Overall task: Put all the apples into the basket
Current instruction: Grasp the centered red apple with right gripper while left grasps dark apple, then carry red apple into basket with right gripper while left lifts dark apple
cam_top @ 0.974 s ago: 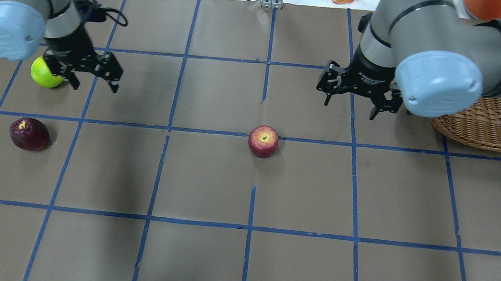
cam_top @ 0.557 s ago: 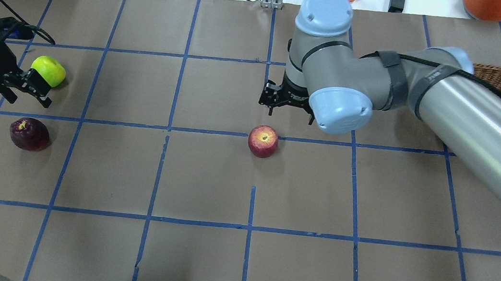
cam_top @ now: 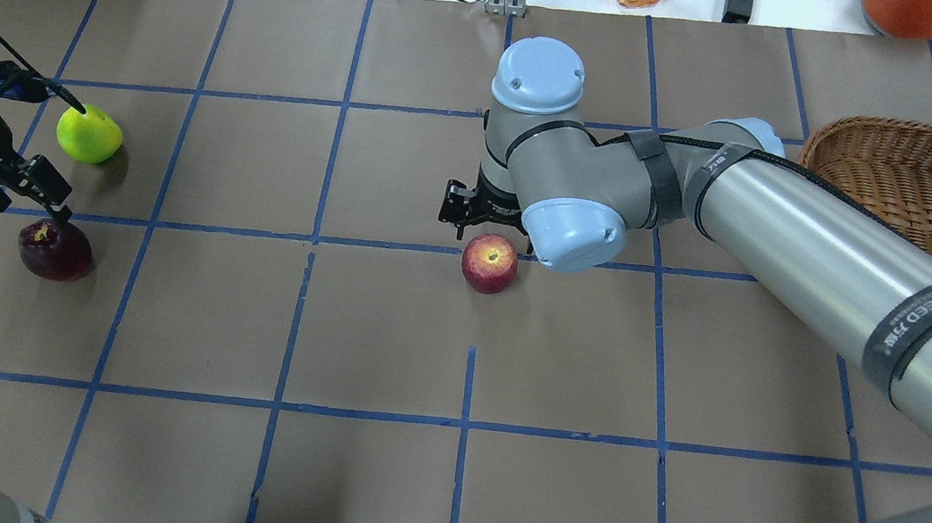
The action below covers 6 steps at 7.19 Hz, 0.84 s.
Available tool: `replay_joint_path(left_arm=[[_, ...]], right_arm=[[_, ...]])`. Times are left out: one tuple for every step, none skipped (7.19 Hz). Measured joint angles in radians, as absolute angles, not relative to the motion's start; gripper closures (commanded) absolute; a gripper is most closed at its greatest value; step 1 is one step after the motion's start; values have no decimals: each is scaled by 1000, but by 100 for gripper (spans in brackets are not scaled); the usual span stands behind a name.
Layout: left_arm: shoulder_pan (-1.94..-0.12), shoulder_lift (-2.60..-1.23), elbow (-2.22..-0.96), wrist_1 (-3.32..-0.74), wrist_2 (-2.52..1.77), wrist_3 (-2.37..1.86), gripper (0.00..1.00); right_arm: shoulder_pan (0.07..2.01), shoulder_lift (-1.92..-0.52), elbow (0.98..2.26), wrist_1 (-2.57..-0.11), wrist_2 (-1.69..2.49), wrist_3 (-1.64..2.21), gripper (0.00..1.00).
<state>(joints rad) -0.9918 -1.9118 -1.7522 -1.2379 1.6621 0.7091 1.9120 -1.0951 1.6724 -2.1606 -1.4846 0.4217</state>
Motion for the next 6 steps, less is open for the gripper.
replay_joint_path(left_arm=[[-989,-1921,-1758,-1235,1669,712,0],[-989,-1930,-1767,-1232,1671,712,0],[-988,-1942,-1773,-1224,1671,714,0],[-987,-1960,-1775,-1209,1672,718,0],[-987,-1975,-1776,-1200,1672,720,0],[-986,-1988,-1778,-1196,1671,717,1]], right_arm=[[1912,-1086,1675,-2162,-1482,420,0],[1913,-1074,1677,-2164,-1481,421,0],[1913,-1060,1678,-2166,-1480,420,0],[1913,-1047,1678,-2168,-1480,417,38],[1913,-1037,1678,-2167,-1479,417,91],[1913,-1033,1676,-2164,-1478,420,100]])
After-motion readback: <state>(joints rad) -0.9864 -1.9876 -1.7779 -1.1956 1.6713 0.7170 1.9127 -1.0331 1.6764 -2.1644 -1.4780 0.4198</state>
